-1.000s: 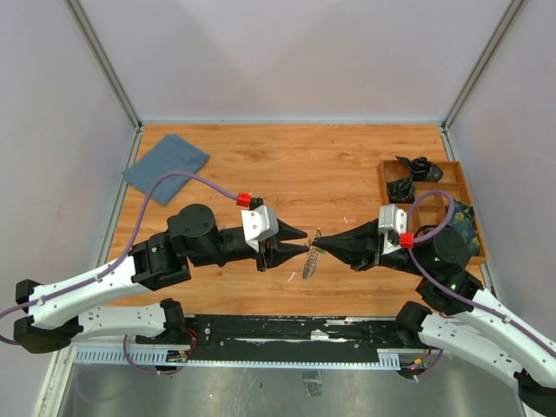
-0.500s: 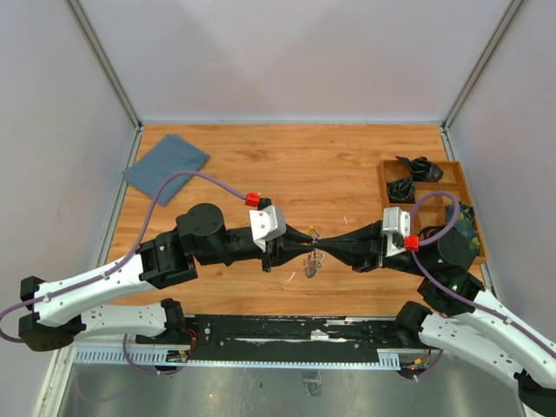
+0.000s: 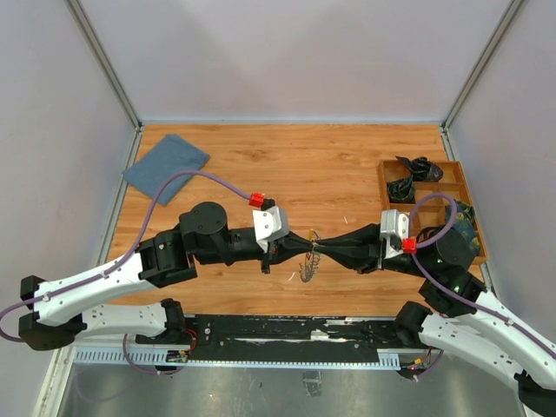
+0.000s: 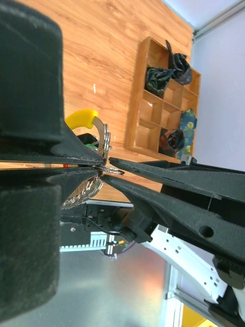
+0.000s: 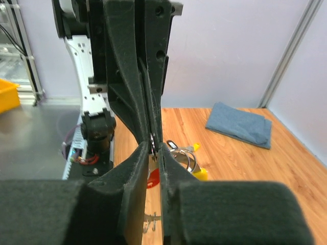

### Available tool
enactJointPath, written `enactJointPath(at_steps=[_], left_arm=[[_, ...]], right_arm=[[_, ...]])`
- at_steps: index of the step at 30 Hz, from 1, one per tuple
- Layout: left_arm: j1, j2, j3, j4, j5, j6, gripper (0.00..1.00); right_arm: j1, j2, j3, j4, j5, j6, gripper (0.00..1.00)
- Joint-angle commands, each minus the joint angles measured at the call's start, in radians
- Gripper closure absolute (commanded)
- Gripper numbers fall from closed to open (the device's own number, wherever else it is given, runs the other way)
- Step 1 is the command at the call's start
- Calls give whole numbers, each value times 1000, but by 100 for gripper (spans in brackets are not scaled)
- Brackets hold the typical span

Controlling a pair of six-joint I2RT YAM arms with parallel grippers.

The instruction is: Put the keys on the keyring

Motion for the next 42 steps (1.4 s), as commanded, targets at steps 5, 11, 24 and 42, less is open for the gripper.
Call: enactJointPath(at_steps=[5,11,24,42], left_arm=[[-4,67,167,-272,-61,66,99],[-4,167,286,-516,-98,110,99],[-13,276,417,-728,-174,140,100],[-19,258,405,-699,-162,143,99]], right_arm=[[14,-18,102,-244,42,-159,68],[14,13,135,-396,53,-213,63],[14,73,27,-223,38,-134,64],[16,160,-16,-85,-21,-83,69]])
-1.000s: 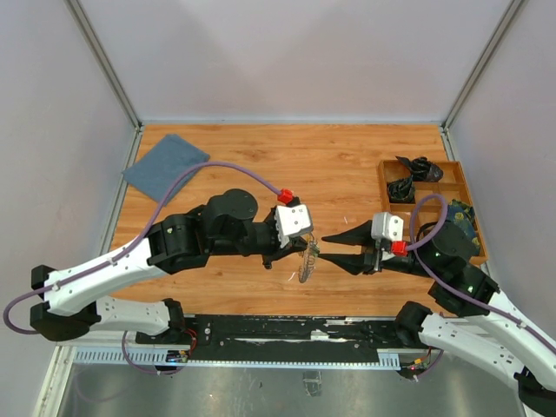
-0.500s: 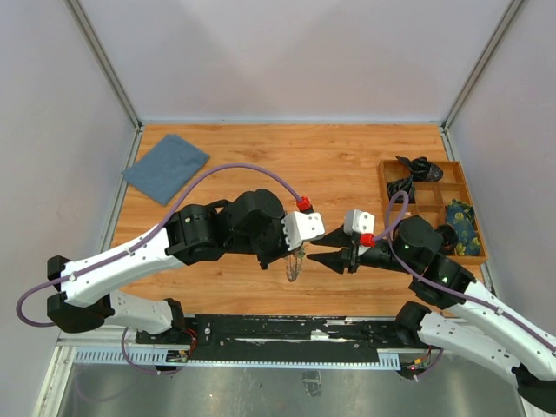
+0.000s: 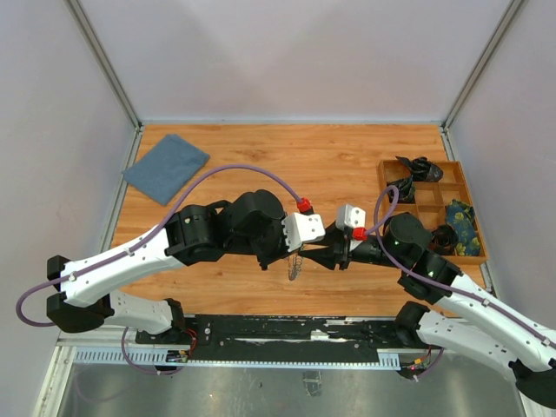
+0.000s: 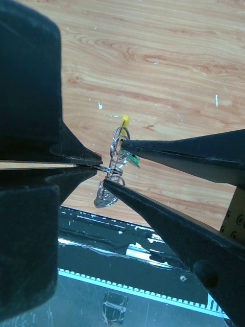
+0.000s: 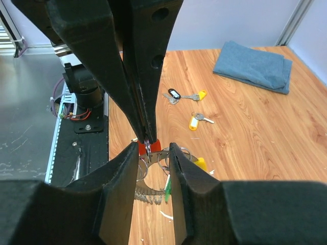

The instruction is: Put the keys on the keyring

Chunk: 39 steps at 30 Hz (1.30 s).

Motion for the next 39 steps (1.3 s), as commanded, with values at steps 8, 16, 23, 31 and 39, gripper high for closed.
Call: enactJointPath(at_steps=[8,16,23,31,39], left_arm=[[-12,-38,18,45,16,11,100],[-12,-37,9,49,24,12,100],[-12,-38,8,52,28,10,100],[-13,-38,6,52,25,8,99],[-13,-77,-45,124,26,-1,79]], right_arm=[[16,22,-14,53,-34,23,75],[16,23,-13,73,-39,31,76],[16,21,-13,89,-47,41,78],[16,21,-3,66,-62,41,99],[16,-1,18,52,-70,33,100]])
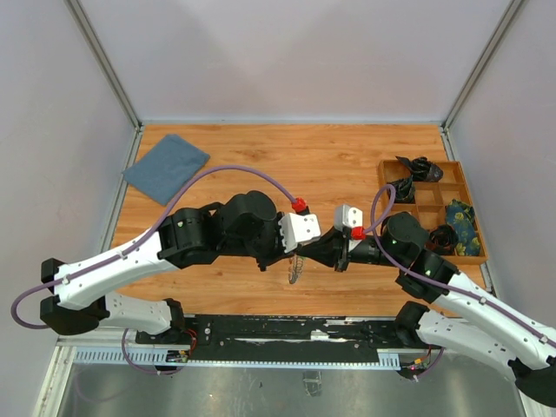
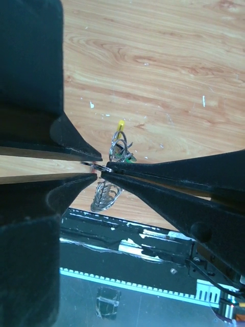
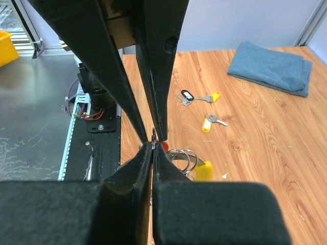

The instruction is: Put the keys on the keyring

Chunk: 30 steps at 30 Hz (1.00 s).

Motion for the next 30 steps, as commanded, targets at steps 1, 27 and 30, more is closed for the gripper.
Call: enactJointPath(at_steps=[1,27,30], left_arm=[[-9,-47,-27,88,20,-1,76],[-10,-73,-70,111,46,13,72],[-10,-74,-69,114,41,15,77]], right_arm=[[16,-28,33,12,-20,-7,100],[16,-58,70,-24,-19,-12,100],[15,-58,72,-25,-19,-12,100]])
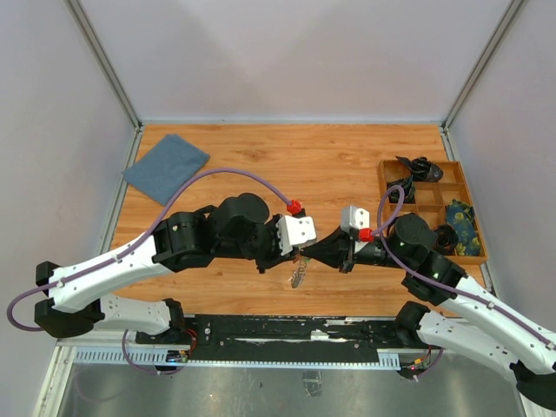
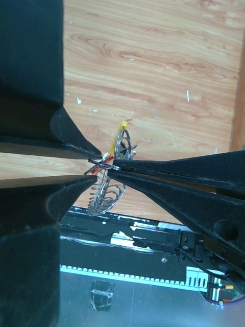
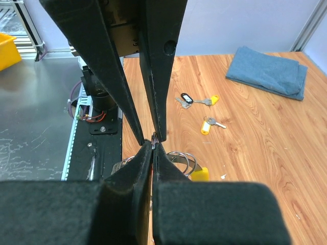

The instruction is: Put the keys on the keyring

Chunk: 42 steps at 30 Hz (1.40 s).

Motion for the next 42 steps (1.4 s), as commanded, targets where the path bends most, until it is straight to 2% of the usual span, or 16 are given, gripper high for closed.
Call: enactJointPath(at_steps=[1,6,9,17,36,42], left_arm=[[-8,-20,-2,27,-5,13,80],[-8,-18,-1,26,-7,13,95],[-7,-20,-2,24,-7,11,99],[-7,-37,-15,52,-19,-4,99],[-8,-88,-53,231,-6,-59,98],[-8,-123,-79,308,-19,-75,92]], right_arm=[[16,-16,50,21,-15,-11,100],[16,-20,51,22,-15,-8,100],[16,-24,52,27,-13,-3,100],[16,-48,39,81,-5,32,100],[16,-66,-89,398,154,195,100],[15,-74,-130,485,188,236,100]])
